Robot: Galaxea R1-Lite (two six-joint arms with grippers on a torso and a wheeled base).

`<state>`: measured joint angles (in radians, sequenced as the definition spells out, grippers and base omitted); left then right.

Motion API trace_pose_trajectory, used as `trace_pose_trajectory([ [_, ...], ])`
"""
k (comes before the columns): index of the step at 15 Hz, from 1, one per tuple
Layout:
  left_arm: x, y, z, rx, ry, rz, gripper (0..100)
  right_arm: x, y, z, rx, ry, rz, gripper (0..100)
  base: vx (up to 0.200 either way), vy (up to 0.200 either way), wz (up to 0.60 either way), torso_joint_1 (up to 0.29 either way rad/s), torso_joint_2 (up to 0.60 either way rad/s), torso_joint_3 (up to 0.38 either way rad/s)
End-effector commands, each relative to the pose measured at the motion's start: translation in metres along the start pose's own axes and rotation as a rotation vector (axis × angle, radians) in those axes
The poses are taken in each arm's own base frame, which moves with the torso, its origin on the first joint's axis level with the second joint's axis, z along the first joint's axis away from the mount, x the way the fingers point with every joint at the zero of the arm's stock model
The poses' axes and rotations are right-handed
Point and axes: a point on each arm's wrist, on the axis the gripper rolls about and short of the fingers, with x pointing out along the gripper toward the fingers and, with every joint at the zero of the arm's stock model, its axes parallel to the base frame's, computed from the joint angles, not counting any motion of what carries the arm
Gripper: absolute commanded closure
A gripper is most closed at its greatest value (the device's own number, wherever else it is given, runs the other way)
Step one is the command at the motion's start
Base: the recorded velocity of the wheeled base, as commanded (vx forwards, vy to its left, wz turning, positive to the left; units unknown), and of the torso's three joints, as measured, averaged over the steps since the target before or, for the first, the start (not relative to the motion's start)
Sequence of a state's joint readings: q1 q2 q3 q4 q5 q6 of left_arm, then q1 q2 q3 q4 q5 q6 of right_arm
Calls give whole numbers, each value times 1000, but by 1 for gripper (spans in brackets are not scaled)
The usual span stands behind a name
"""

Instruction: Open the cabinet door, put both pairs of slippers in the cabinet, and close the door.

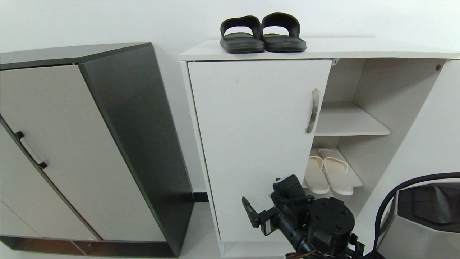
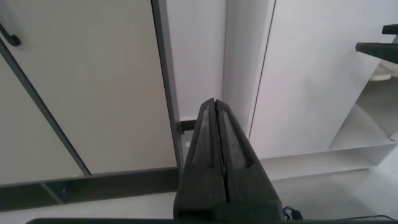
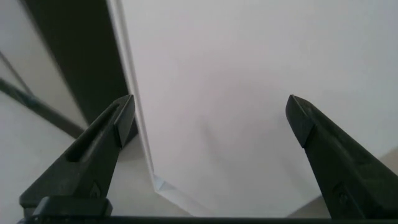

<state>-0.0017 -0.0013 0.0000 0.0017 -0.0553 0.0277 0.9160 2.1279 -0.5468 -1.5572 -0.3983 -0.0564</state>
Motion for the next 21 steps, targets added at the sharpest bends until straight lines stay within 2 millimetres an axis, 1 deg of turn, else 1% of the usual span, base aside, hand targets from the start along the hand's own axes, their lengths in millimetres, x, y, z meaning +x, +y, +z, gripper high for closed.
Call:
trace_pose_trajectory([
  [1, 0, 0, 0, 0, 1, 0, 100, 1, 1, -5, -5, 10, 1, 0, 0, 0, 0, 0, 0, 0],
  [3, 0, 0, 0, 0, 1, 0, 100, 1, 4, -10, -13, 21, 8, 0, 0, 0, 0, 0, 0, 0],
  [8, 0, 0, 0, 0, 1, 2, 100, 1, 4, -11, -15, 23, 8, 0, 0, 0, 0, 0, -23, -23],
  [11, 0, 0, 0, 0, 1, 2, 100, 1, 4, -10, -14, 21, 8, 0, 0, 0, 0, 15, -201, -313],
  [16, 0, 0, 0, 0, 1, 0, 100, 1, 4, -11, -15, 23, 8, 0, 0, 0, 0, 72, -497, -361],
  [21, 0, 0, 0, 0, 1, 2, 100, 2, 3, -11, -15, 23, 7, 0, 0, 0, 0, 136, -468, -334],
])
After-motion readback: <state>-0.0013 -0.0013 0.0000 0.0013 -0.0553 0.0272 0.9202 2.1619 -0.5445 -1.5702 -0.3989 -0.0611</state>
